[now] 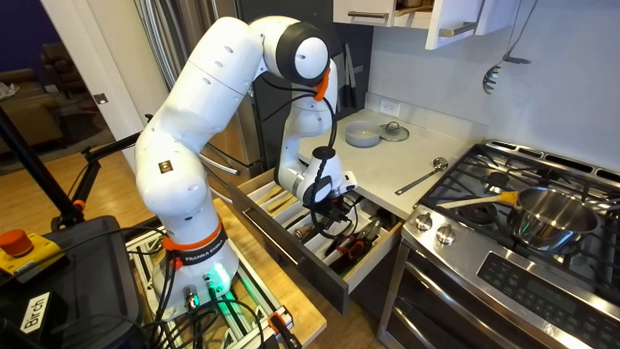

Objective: Remove the white and brown spatula from the open drawer and put it on top of the grey bowl

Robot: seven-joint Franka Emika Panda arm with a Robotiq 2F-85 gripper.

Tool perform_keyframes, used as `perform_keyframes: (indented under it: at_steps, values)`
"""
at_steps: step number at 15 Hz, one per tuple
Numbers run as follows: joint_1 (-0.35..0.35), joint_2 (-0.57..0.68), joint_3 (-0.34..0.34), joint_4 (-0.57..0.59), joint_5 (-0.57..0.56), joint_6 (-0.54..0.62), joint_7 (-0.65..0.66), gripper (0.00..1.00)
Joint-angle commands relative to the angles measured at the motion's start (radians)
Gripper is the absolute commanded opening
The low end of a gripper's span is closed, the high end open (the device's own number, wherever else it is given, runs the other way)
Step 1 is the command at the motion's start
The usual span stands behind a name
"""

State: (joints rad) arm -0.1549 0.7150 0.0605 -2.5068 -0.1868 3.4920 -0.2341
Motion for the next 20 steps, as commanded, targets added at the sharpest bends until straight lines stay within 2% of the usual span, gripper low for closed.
perform_keyframes:
  at_steps: [1, 4, 7, 8, 11, 15, 18, 20]
  values:
    - [0.019, -0.071, -0.023, -0.117, -0.025, 0.082, 0.015, 0.05]
    - [0.007, -0.106, -0.028, -0.206, -0.051, 0.116, 0.007, 0.05]
    - [-0.078, -0.182, -0.007, -0.325, -0.192, 0.050, -0.022, 0.05]
    - [-0.143, -0.126, 0.020, -0.238, -0.275, -0.025, -0.027, 0.05]
    - [-0.283, -0.160, 0.044, -0.253, -0.510, -0.051, 0.007, 0.05]
    - [-0.572, -0.134, 0.206, -0.239, -0.828, 0.040, 0.057, 0.05]
    - [-0.700, -0.147, 0.282, -0.239, -1.073, 0.144, 0.186, 0.05]
    - [-0.737, -0.174, 0.298, -0.238, -1.150, 0.256, 0.315, 0.05]
